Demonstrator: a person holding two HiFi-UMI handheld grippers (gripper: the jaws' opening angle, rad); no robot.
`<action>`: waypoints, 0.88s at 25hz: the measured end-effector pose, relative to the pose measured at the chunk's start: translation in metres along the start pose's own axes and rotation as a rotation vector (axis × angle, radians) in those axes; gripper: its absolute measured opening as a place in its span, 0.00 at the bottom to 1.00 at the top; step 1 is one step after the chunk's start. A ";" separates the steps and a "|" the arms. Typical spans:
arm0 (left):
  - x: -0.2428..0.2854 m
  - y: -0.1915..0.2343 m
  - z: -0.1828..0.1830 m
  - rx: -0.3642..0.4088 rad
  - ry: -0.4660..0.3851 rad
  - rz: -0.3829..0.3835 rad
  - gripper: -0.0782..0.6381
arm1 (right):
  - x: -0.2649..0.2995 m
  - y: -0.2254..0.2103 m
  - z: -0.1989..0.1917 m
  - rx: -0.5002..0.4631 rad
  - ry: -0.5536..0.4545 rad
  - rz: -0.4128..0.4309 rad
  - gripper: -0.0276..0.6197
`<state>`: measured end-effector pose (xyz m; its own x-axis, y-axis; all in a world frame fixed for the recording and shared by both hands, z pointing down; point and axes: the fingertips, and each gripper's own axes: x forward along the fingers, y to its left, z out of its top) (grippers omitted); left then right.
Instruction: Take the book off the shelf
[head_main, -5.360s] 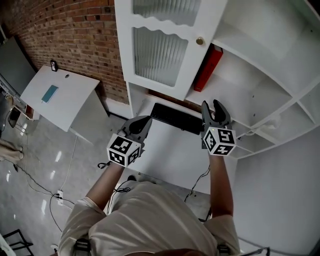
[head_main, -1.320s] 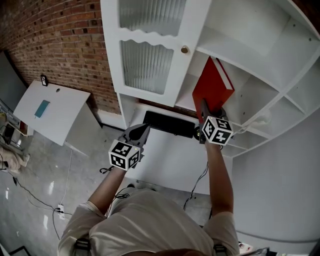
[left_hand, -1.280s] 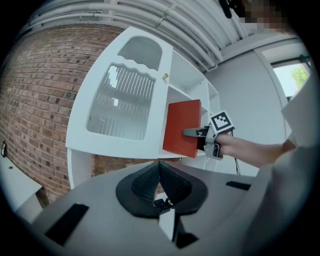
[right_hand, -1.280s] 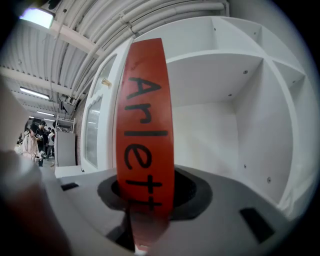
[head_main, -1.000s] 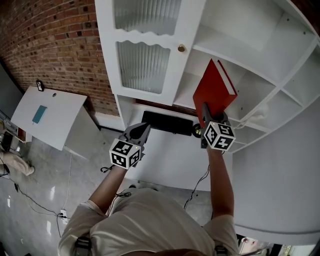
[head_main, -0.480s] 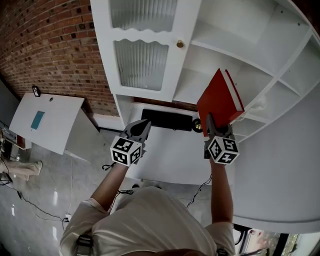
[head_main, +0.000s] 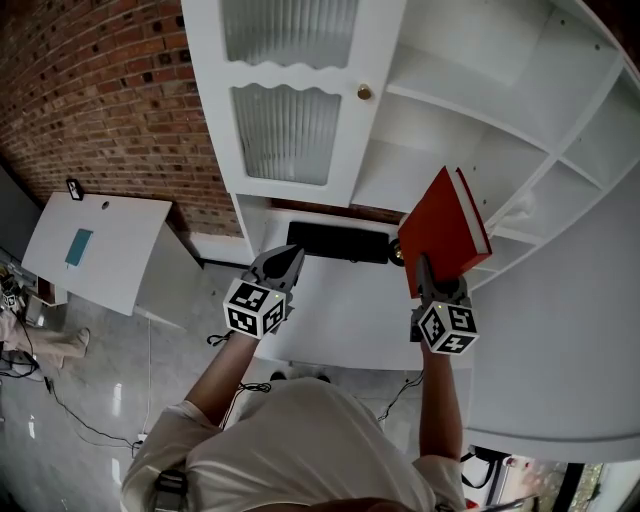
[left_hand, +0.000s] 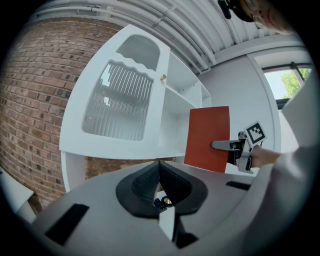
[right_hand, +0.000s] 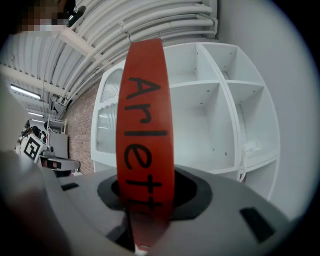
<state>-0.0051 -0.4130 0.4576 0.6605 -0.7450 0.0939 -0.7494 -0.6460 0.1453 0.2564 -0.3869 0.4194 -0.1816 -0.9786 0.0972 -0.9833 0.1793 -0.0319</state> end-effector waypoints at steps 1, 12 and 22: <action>0.000 0.000 0.000 0.002 0.001 -0.002 0.10 | -0.003 0.000 -0.003 -0.003 0.007 -0.001 0.29; -0.007 0.000 0.001 -0.003 -0.002 0.002 0.10 | -0.019 0.009 -0.024 -0.004 0.036 0.002 0.29; -0.010 0.000 0.004 -0.004 -0.009 0.009 0.10 | -0.017 0.015 -0.023 -0.004 0.036 0.020 0.29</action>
<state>-0.0115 -0.4061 0.4529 0.6531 -0.7523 0.0861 -0.7551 -0.6385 0.1488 0.2444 -0.3648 0.4402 -0.2013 -0.9705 0.1326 -0.9795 0.1990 -0.0299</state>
